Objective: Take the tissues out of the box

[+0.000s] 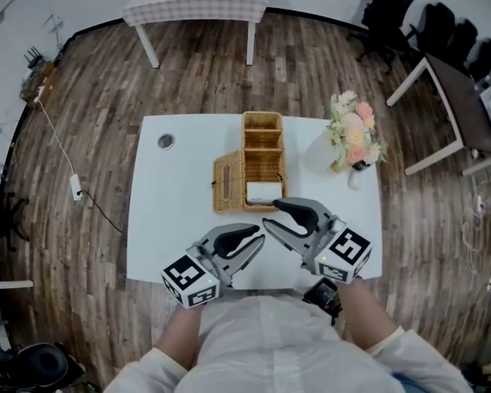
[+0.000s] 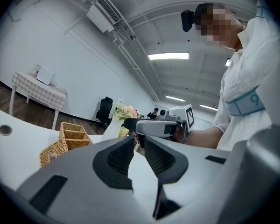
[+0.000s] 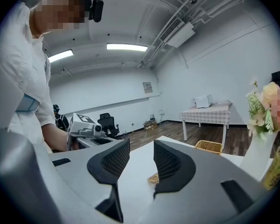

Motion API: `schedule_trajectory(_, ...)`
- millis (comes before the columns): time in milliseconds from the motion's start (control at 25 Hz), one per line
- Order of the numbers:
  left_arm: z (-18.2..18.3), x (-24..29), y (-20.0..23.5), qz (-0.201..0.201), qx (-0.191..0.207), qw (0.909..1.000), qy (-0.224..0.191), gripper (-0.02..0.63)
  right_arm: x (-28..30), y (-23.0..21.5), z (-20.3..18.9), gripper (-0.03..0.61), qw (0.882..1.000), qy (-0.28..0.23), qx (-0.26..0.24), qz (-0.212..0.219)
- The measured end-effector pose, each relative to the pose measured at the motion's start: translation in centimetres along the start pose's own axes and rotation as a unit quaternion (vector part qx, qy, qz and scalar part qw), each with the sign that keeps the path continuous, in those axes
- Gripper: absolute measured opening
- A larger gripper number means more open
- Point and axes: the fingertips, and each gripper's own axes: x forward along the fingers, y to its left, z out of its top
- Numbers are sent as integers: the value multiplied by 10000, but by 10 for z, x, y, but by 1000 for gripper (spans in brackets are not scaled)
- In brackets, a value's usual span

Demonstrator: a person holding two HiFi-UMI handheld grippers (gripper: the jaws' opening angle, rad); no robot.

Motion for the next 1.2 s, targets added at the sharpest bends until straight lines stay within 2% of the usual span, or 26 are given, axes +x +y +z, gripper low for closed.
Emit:
schedule_trajectory(320, -4, -2, 11, -1, -87, 10000, -29, 64, 12, -11, -4, 163, 9995, 264, -156, 1)
schedule_trajectory(680, -17, -5, 25, -6, -247, 9997, -57, 69, 31, -23, -22, 177, 9959, 824, -366, 120)
schedule_trajectory(1200, -31, -3, 41, -39, -384, 9992, 101, 74, 50, -44, -53, 181, 9887, 1382, -511, 266)
